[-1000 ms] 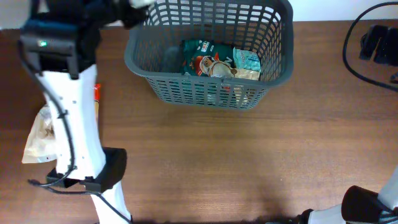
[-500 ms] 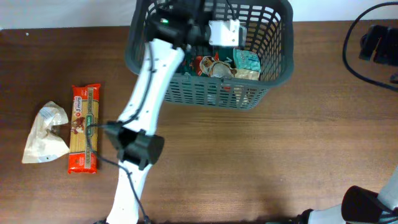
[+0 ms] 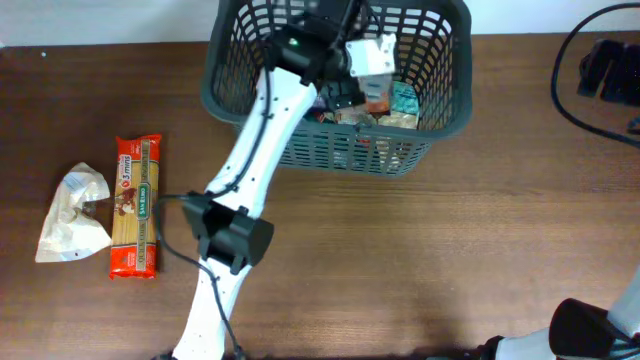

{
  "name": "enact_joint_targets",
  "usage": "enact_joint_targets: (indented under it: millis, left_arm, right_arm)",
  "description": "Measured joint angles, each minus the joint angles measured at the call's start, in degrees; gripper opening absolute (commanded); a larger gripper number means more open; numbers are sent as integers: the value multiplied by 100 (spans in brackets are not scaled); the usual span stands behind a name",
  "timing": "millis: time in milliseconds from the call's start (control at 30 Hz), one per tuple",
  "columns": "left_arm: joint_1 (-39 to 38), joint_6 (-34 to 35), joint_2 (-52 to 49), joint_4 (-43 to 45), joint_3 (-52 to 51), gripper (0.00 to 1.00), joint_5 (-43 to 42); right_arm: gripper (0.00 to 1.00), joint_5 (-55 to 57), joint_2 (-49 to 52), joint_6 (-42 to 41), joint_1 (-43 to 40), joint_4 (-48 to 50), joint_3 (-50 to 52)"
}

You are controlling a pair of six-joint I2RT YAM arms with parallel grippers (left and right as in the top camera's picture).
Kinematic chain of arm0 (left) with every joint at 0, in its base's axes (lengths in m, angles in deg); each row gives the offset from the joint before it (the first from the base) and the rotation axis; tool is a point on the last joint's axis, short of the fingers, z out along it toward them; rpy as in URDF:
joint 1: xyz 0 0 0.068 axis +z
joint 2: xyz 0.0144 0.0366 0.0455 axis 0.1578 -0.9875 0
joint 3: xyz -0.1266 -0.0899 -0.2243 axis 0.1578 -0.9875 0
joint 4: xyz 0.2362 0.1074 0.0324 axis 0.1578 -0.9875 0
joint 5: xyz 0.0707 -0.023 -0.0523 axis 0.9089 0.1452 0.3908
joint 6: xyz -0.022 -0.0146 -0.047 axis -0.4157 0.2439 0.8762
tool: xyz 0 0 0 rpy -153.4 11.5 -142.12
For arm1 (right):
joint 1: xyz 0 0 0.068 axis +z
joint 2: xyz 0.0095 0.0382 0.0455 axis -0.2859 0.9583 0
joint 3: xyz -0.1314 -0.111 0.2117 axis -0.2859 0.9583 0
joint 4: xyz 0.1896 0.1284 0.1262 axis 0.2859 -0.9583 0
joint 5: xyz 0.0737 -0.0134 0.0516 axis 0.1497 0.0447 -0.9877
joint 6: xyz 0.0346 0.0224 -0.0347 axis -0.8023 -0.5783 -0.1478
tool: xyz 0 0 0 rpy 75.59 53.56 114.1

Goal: Pack container
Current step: 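Lift the Kleenex stack with left gripper and set it in basket, then grasp the San Remo spaghetti pack with the left gripper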

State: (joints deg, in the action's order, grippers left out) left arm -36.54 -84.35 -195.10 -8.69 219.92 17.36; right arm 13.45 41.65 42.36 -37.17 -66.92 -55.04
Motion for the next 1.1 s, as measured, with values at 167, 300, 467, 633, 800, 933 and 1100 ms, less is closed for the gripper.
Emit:
enact_joint_targets:
  millis: [167, 300, 467, 633, 800, 933, 1100]
  left_arm:
    - [463, 564, 1156, -254, 0, 99, 293]
    - [1187, 922, 2367, -463, 20, 100, 568]
    - [2321, 1456, 3582, -903, -201, 100, 813]
    - [3416, 2295, 4446, -1110, -1696, 100, 723]
    - [4148, 2813, 4463, -1091, -3738, 100, 365]
    - [4533, 3091, 4168, -514, -5405, 100, 234]
    - [4782, 3335, 3947, 282, -6826, 100, 192]
  right_arm:
    - [99, 0, 0, -4, 0, 0, 0]
    - [99, 0, 0, 0, 0, 0, 0]
    - [99, 0, 0, -4, 0, 0, 0]
    - [99, 0, 0, -4, 0, 0, 0]
    - [99, 0, 0, -4, 0, 0, 0]
    - [99, 0, 0, -7, 0, 0, 0]
    - [99, 0, 0, -22, 0, 0, 0]
